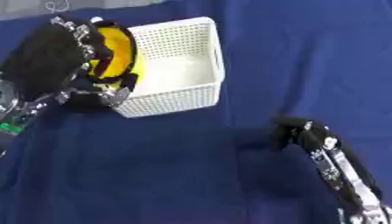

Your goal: Pick up objects on the table and place them in the box.

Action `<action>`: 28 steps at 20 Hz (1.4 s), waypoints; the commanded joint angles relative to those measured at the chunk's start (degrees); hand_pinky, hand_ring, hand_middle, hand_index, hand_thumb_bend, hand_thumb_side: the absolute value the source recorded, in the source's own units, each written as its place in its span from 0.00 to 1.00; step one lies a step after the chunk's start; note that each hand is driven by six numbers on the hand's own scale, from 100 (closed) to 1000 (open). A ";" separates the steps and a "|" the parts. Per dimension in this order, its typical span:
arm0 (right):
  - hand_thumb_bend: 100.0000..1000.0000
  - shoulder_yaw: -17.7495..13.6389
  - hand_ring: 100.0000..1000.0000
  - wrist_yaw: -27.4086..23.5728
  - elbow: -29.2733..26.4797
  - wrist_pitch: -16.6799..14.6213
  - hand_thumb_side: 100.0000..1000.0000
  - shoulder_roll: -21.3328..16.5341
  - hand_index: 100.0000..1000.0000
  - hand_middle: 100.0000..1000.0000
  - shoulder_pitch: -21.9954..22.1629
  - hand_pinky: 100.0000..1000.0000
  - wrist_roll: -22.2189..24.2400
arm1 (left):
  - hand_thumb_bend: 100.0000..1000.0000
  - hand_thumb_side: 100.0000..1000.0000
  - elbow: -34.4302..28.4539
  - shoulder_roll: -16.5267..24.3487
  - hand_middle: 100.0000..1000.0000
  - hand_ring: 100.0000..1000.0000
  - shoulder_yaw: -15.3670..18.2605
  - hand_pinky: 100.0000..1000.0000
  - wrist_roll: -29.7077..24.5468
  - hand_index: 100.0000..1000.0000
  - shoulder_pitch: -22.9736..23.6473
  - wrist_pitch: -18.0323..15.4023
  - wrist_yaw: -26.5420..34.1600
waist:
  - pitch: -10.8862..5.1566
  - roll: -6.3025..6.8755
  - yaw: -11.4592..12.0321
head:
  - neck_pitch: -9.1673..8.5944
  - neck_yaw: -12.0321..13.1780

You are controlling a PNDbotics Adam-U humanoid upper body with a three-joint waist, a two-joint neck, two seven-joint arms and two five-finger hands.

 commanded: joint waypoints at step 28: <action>0.00 0.91 0.51 -1.45 -0.69 -1.92 0.93 -0.03 0.81 0.56 3.38 0.45 0.27 | 0.08 0.94 -9.85 3.81 0.82 0.75 3.20 0.69 -8.86 0.82 -1.43 1.42 1.77 | -4.31 -2.19 2.79 | -0.81 -0.13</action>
